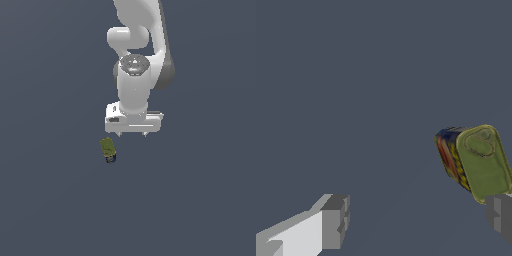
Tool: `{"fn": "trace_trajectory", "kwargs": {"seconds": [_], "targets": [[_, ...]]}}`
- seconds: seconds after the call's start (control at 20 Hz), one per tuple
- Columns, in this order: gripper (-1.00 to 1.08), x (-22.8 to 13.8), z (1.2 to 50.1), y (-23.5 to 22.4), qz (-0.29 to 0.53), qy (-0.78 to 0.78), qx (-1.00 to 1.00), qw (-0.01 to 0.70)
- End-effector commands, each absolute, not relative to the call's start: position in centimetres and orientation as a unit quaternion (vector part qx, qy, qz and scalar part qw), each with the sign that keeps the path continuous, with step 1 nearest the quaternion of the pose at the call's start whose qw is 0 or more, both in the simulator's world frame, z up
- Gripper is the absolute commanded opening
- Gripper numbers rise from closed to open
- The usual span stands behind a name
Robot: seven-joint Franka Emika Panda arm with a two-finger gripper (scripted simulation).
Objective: Pick up the object and move it to a goal position.
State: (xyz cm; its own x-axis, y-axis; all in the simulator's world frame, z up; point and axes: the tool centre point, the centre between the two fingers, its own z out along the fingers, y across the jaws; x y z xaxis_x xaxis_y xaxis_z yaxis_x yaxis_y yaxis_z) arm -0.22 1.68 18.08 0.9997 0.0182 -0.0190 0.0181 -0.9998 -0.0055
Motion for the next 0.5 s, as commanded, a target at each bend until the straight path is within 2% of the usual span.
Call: {"fn": "trace_trajectory", "kwargs": {"seconds": [0.0,0.45], "targets": [[1.0,-0.2,18.1,1.7,0.01,-0.009,-1.0,0.003],[1.0,-0.3,19.3,-0.7,0.002,0.013,-1.0,-0.003]]}}
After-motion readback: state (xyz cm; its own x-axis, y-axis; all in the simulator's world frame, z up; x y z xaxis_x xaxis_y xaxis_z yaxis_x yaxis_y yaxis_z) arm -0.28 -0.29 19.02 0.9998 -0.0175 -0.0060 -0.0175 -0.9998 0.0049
